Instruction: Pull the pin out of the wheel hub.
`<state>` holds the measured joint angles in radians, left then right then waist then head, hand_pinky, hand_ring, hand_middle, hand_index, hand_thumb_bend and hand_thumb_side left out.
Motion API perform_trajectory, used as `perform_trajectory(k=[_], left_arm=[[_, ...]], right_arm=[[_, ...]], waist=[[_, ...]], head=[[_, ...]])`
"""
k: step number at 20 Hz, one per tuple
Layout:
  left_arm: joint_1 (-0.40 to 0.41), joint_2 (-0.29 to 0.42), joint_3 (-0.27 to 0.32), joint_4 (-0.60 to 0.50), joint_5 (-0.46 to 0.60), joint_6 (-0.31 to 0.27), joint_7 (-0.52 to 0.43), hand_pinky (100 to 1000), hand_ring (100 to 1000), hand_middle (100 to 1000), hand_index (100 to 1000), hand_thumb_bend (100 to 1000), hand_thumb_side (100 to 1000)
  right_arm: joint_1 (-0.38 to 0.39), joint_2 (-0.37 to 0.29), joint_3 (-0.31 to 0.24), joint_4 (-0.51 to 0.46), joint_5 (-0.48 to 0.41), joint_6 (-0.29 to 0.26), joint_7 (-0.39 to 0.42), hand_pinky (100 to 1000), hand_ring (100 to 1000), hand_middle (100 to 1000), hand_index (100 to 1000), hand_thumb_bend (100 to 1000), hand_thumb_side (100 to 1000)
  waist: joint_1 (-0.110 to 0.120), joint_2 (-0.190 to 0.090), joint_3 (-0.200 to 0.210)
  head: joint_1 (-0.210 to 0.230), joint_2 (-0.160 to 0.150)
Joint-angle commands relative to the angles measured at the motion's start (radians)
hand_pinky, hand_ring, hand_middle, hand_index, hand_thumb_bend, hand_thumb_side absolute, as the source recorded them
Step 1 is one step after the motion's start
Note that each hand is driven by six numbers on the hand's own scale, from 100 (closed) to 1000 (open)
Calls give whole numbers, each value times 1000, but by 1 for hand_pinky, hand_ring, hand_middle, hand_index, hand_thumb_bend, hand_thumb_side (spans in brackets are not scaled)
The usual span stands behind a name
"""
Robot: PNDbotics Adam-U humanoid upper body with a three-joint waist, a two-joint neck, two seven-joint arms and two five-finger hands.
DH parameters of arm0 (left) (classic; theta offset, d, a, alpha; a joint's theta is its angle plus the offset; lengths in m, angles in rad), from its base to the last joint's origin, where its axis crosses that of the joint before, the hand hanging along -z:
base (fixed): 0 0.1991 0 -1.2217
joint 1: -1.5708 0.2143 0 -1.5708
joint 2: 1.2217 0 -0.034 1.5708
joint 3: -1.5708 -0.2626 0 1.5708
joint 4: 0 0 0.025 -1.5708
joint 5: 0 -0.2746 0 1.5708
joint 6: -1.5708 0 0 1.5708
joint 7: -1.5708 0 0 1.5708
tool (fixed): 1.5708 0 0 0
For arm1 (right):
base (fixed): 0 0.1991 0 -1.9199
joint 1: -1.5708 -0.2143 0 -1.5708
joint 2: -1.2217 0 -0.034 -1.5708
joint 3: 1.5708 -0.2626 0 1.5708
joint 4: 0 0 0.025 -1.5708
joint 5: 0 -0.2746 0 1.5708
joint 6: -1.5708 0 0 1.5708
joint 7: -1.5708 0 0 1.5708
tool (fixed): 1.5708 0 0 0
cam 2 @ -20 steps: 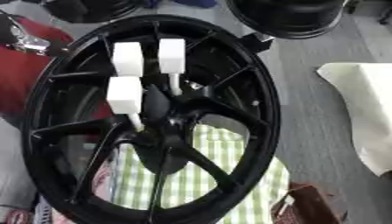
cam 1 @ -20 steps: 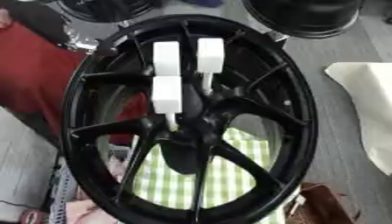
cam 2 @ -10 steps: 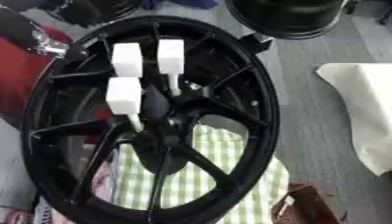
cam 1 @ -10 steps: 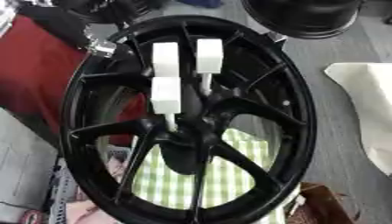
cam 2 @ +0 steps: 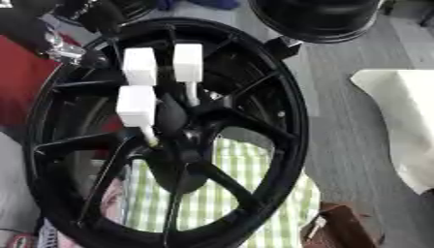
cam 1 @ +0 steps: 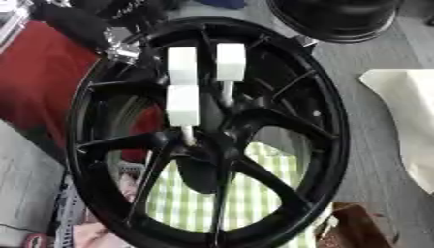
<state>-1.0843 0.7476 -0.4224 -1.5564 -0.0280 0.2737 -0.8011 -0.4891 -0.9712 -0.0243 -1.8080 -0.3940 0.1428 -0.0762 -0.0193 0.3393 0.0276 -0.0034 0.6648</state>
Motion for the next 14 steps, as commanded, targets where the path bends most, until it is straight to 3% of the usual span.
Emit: perform_trajectory(k=[1, 14], left_arm=[[-29, 11, 11, -32, 20, 8, -25, 867, 823, 761, 874, 555, 429], [-37, -9, 7, -41, 12, 36, -42, 867, 825, 763, 867, 561, 404]], right_arm=[[-10, -20, -10, 1, 4, -4, 0, 658, 606, 589, 734, 169, 464], [-8, -14, -9, 4, -1, -8, -2, 658, 604, 588, 733, 170, 465]], waist=[[2, -28, 0], [4, -30, -5]], head=[[-4, -8], [-6, -9]])
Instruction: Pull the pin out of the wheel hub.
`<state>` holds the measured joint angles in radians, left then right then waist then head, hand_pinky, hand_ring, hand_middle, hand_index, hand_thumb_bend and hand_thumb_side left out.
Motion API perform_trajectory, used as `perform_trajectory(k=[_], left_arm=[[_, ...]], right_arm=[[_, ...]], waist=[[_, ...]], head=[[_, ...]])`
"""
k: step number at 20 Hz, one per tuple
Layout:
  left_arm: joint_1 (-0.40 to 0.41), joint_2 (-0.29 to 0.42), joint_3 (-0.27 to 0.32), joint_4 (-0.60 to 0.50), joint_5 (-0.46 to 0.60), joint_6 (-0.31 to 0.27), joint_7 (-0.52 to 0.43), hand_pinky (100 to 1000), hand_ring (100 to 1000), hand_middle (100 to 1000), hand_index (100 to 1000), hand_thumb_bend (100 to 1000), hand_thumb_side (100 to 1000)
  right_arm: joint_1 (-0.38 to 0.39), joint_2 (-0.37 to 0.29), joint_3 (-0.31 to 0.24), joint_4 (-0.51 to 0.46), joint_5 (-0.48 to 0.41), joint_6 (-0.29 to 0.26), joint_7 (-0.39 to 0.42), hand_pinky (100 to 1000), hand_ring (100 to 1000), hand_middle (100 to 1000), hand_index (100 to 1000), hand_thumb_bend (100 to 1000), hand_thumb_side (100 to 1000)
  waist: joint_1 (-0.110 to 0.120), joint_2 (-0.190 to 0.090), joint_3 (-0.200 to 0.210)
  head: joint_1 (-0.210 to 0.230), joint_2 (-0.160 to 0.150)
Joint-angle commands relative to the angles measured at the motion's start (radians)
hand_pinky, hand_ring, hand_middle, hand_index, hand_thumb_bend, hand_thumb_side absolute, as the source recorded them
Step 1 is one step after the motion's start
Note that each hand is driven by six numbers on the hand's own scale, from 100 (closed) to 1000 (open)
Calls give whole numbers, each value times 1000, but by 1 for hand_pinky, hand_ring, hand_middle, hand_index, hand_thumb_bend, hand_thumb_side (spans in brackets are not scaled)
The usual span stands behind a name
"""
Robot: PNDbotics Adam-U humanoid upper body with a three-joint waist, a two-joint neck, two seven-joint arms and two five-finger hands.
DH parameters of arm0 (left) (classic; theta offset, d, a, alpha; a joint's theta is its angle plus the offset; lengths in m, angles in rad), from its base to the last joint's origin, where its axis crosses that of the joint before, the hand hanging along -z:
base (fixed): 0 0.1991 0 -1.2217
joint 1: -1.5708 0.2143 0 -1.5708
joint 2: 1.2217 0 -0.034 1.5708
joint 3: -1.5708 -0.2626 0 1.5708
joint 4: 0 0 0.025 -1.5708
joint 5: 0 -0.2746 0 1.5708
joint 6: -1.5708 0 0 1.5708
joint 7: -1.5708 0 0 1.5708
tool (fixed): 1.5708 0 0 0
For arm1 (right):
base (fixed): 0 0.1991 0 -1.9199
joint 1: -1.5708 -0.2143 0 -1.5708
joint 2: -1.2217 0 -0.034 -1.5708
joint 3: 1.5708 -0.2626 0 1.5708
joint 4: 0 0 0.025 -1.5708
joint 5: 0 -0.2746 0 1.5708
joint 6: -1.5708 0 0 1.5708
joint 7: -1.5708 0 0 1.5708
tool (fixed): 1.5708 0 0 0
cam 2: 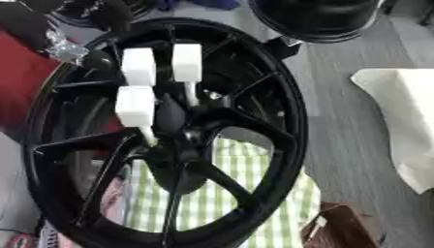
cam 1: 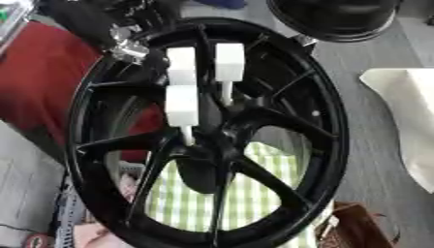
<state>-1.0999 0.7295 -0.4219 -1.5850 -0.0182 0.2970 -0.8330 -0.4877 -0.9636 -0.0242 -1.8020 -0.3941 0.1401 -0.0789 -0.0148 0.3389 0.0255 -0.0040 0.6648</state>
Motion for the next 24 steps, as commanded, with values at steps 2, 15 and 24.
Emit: perform_trajectory(k=[2, 15, 24], left_arm=[[-20, 7, 4, -13, -2, 15, -13, 868, 827, 765, 868, 556, 406], [-8, 0, -24, -5, -61, 29, -28, 861, 823, 754, 848, 541, 375], [-7, -11, -36, 11, -125, 29, -32, 857, 824, 751, 842, 523, 363]], right_arm=[[-9, -21, -8, -1, -1, -6, 1, 658, 605, 588, 733, 169, 466], [-5, -17, -8, 5, -5, -9, -1, 658, 603, 587, 734, 170, 469], [-6, -15, -5, 7, -8, -12, 0, 659, 603, 586, 734, 171, 471]], waist=[[0, -30, -3], [1, -27, -6], [1, -27, -8]], head=[[-6, -8], [-4, -9], [-1, -9]])
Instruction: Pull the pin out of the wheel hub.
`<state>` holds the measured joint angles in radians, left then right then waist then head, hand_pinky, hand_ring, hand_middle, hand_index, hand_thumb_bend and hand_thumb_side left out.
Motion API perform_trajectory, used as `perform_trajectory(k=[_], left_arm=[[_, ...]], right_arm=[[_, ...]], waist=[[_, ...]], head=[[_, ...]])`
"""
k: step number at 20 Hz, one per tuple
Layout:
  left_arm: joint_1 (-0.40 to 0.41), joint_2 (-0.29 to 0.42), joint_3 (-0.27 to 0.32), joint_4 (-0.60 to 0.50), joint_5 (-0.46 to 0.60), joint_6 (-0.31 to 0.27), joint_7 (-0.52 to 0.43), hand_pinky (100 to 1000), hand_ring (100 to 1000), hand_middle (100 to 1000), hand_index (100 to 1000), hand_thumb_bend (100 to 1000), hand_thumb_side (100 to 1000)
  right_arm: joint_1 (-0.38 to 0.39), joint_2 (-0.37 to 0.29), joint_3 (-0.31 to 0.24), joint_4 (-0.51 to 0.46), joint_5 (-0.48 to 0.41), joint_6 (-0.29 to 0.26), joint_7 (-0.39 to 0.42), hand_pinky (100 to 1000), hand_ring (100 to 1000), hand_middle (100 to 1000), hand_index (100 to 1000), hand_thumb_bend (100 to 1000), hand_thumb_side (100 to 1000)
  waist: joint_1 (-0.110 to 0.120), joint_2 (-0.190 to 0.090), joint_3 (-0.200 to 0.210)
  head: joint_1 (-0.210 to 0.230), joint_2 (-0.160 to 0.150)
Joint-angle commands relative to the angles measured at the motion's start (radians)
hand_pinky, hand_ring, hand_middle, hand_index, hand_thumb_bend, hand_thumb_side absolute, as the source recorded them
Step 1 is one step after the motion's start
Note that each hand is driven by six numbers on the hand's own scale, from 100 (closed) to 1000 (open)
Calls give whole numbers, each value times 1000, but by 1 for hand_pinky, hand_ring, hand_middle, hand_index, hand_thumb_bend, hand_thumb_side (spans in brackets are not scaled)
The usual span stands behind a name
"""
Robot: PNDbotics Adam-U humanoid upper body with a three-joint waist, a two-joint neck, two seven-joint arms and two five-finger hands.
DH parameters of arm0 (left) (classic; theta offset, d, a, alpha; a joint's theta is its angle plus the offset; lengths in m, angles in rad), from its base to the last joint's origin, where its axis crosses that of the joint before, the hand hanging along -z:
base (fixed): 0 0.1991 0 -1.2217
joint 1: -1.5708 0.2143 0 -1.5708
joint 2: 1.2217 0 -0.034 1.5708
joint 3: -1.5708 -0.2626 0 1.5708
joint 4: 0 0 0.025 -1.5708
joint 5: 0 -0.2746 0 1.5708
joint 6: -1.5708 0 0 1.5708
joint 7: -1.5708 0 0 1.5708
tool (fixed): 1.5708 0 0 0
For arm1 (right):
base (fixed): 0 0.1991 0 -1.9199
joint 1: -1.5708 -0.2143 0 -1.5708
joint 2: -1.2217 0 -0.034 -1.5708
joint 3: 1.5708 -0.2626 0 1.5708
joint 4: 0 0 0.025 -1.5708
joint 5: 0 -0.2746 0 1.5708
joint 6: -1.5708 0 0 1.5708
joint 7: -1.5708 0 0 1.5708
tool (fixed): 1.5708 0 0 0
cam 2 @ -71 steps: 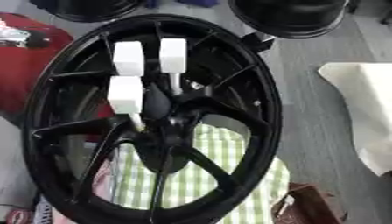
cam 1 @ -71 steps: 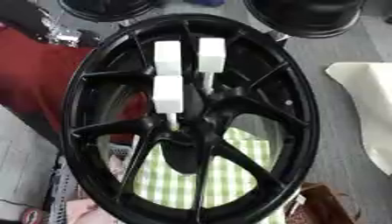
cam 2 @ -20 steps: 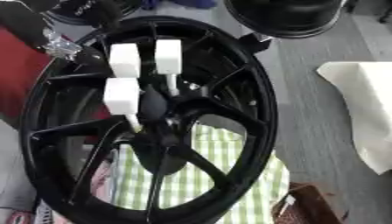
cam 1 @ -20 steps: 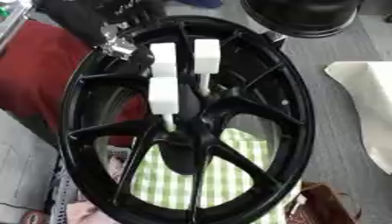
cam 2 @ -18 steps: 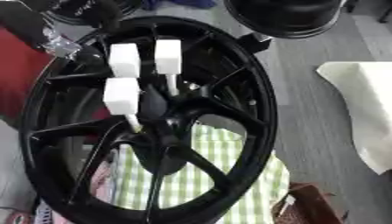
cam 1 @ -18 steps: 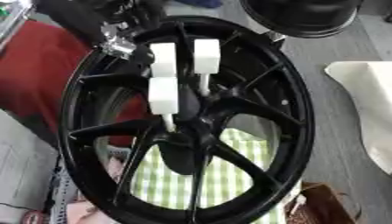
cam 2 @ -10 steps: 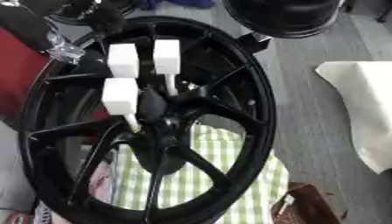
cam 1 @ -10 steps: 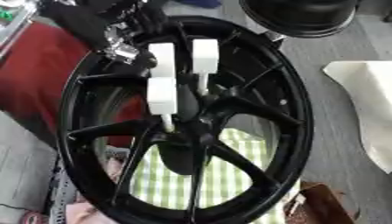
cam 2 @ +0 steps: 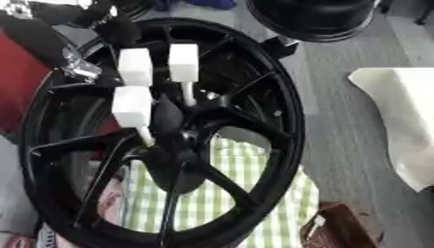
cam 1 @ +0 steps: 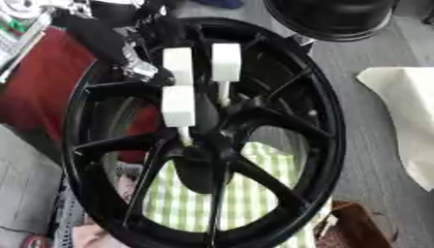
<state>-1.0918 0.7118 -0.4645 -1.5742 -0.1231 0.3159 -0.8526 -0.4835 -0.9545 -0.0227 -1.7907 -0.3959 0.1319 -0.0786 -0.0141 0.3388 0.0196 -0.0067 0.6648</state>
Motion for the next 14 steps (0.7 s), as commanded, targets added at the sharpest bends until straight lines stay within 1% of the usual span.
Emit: perform_trajectory(k=[1, 7, 10, 14], left_arm=[[-14, 5, 4, 4, -27, 9, -13, 857, 824, 751, 842, 520, 366], [-15, -3, -4, 20, -53, 7, -15, 849, 813, 732, 835, 501, 385], [-17, -6, -6, 24, -61, 12, -18, 840, 791, 676, 825, 493, 393], [-18, -9, -11, 26, -74, 14, -22, 831, 773, 648, 815, 495, 396]], right_arm=[[-11, -24, -6, -4, -7, -4, 0, 659, 603, 586, 734, 171, 471], [-10, -23, -6, -3, -7, -5, -1, 659, 603, 586, 734, 174, 471], [-9, -22, -7, -1, -7, -6, -2, 660, 603, 586, 734, 176, 471], [-9, -19, -7, 2, -8, -7, -4, 661, 603, 586, 734, 179, 470]], waist=[[0, -27, -3], [1, -25, -5], [2, -25, -5], [3, -24, -7]], head=[[2, -9], [4, -8], [4, -7], [4, -7]])
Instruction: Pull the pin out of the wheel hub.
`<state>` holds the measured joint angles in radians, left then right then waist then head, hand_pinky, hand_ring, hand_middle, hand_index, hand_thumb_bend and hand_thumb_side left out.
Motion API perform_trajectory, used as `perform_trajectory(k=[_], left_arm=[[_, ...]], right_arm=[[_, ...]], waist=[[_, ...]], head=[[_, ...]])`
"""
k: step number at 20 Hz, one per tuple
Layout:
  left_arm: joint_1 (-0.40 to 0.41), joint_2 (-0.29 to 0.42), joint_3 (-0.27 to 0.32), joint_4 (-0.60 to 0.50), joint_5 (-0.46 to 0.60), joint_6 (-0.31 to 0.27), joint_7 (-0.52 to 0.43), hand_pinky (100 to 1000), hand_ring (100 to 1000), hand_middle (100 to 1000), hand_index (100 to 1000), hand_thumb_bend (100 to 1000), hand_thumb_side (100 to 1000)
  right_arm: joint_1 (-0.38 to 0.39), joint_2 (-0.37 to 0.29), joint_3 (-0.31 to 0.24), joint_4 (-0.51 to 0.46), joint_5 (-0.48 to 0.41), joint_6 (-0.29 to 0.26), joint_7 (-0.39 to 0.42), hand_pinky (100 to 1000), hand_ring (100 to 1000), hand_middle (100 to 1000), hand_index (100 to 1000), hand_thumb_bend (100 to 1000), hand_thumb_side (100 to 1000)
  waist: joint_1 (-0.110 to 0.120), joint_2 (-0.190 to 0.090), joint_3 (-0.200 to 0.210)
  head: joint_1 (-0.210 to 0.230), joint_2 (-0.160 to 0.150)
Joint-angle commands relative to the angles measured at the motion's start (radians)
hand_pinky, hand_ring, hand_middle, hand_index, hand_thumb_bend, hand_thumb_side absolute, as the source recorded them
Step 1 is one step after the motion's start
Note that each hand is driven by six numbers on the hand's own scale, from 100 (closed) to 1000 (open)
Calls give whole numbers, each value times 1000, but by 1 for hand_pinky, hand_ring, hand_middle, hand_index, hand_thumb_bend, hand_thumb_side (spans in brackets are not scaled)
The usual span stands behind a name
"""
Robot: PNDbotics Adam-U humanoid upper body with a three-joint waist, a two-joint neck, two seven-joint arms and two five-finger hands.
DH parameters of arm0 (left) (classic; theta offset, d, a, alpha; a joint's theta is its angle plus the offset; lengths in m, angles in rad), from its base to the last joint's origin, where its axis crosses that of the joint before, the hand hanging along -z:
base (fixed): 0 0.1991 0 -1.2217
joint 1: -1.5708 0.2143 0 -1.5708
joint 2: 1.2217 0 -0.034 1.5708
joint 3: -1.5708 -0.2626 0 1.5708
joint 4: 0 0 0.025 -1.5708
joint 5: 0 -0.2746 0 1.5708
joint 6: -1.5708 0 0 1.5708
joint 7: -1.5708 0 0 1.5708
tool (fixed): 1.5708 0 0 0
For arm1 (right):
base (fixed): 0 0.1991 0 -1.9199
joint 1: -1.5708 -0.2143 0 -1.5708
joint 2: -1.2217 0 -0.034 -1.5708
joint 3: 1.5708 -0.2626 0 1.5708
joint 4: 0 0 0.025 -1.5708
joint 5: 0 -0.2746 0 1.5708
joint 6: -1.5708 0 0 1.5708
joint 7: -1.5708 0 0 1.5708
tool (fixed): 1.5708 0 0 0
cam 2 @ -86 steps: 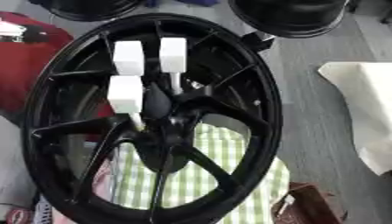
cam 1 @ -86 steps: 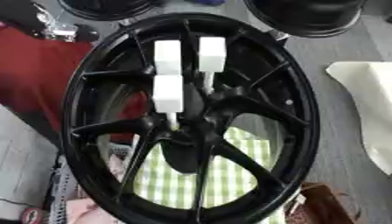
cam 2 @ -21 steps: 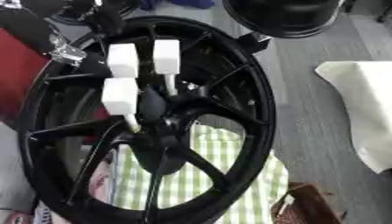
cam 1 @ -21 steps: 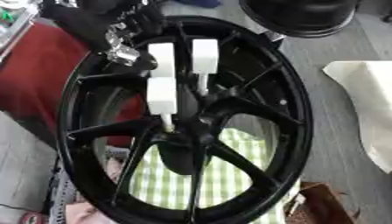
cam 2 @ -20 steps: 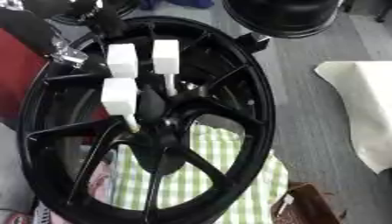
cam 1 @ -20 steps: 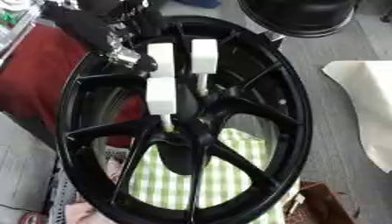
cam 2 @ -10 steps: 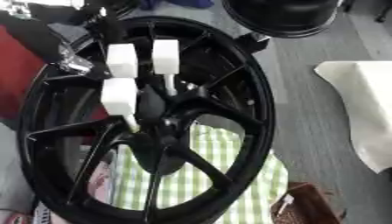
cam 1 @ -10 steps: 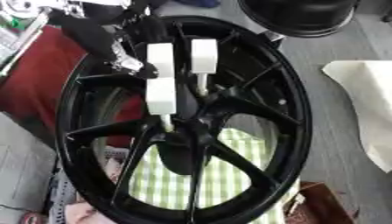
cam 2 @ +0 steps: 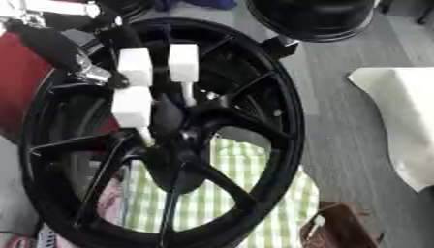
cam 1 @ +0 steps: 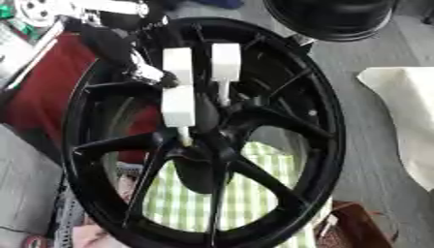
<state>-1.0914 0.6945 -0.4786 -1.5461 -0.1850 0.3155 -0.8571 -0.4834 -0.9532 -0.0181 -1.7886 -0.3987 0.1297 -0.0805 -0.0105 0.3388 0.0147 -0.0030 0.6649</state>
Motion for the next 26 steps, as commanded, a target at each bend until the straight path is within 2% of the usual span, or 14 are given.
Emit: perform_trajectory(k=[1, 16, 20, 26], left_arm=[[-18, 7, 2, 0, -16, 13, -21, 828, 765, 639, 810, 493, 393], [-22, -8, -7, 22, -59, 3, -26, 802, 712, 592, 770, 454, 369], [-24, -9, -3, 28, -53, 12, -25, 804, 712, 591, 769, 380, 379], [-26, -12, -3, 35, -49, 15, -33, 805, 708, 588, 766, 348, 378]], right_arm=[[-8, -20, -12, 0, -5, -5, -2, 661, 603, 586, 734, 181, 470], [-6, -16, -14, 7, -11, -12, -10, 662, 600, 584, 734, 192, 466], [-4, -15, -11, 9, -8, -11, -9, 663, 601, 585, 735, 197, 466], [-3, -13, -9, 11, -3, -10, -9, 663, 601, 585, 735, 201, 467]], waist=[[0, -24, -2], [-2, -23, -5], [-2, -23, -4], [-3, -21, -4]], head=[[0, -7], [-2, -8], [-3, -9], [-3, -11]])
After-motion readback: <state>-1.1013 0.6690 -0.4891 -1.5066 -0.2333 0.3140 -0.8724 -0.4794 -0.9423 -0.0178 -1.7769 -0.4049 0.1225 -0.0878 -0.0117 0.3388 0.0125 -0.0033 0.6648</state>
